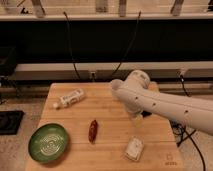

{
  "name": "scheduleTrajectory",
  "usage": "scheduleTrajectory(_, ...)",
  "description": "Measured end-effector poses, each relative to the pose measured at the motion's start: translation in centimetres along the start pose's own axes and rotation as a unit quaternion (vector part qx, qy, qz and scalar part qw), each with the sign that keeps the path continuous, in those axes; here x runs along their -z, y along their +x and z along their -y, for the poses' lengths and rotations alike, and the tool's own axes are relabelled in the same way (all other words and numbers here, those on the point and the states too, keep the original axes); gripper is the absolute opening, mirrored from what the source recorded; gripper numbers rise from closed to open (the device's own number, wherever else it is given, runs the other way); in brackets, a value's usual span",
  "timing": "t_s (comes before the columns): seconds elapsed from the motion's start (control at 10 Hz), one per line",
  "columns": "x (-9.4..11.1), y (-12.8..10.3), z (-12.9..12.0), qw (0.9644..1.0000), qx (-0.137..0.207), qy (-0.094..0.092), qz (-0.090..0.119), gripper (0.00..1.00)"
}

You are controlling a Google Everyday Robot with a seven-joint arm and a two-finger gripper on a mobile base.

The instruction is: Place the pepper on the white sponge

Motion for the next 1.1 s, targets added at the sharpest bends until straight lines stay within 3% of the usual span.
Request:
scheduleTrajectory(0.4, -1.3, -2.7, 0.7, 0.9984, 0.056, 0.002, -0.010, 0.80)
scheduleTrajectory(1.1, -5.5, -7.9, 1.8, 0.9935, 0.113, -0.002, 0.007, 0.80)
